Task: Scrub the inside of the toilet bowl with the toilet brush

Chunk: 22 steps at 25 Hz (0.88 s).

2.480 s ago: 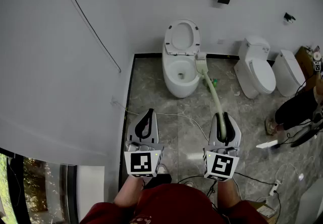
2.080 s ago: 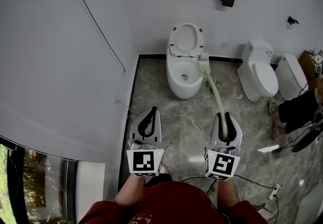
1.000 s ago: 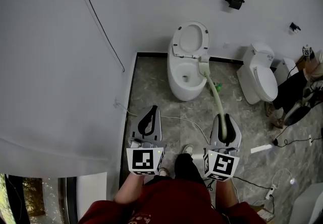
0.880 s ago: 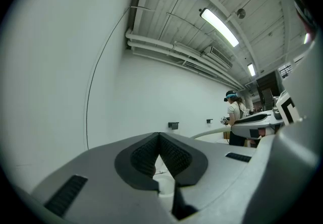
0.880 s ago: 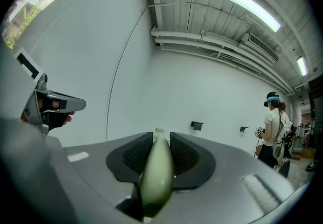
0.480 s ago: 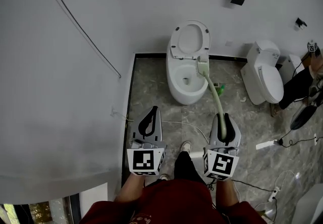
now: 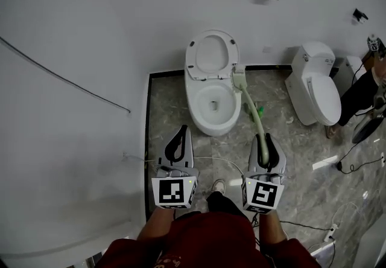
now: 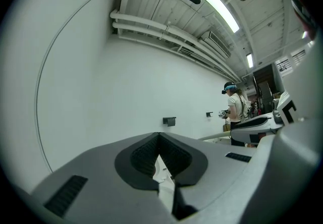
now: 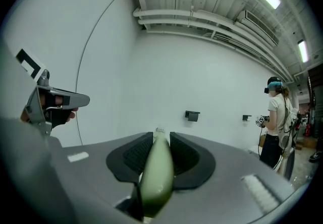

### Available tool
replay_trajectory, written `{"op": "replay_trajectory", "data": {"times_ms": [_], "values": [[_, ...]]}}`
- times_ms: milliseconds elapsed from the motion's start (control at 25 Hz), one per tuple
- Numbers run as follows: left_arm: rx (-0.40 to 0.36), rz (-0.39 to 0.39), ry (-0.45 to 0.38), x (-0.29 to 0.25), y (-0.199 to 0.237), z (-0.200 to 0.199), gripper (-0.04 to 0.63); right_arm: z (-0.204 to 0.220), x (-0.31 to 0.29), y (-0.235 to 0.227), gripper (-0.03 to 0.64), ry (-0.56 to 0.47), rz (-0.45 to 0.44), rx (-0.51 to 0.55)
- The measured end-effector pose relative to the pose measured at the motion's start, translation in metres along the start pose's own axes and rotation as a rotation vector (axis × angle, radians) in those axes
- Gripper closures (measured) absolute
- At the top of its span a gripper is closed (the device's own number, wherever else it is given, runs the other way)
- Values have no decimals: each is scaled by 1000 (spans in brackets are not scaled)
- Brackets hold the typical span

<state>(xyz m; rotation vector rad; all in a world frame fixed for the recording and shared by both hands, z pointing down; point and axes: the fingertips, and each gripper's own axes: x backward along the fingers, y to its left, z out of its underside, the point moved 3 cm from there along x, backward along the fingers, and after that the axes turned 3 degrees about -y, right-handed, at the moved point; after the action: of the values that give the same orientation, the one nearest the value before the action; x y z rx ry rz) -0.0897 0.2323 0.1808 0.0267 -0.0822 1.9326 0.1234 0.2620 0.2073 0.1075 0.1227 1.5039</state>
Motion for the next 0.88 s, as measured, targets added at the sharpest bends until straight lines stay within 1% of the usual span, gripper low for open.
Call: {"op": "replay_trajectory", "data": {"times_ms": [120,200,280,400,520,680,800,880], "values": [[-8,-24,-9,-31,-6,7,591,9,-28,-15,502,17,-8,-9],[-13,-41,4,-47,-10,16,591,16,-47,-24,502,25,-7,-23],[-17,-40,22,-62,-12,26,591,25,-65,-29,502,38,-5,-34],[-14,-36,46,-83,-5,44,591,47,-90,-29,502,86,-12,-38],[8,-36,94,-109,10,68,591,71,-118,-23,502,148,-21,-34],[38,-16,159,-144,32,108,591,101,-155,-8,502,237,-18,-22],[66,-6,181,-166,50,141,591,128,-179,8,502,289,-20,-11],[72,-2,185,-180,61,160,591,146,-196,20,502,320,-26,-15]]}}
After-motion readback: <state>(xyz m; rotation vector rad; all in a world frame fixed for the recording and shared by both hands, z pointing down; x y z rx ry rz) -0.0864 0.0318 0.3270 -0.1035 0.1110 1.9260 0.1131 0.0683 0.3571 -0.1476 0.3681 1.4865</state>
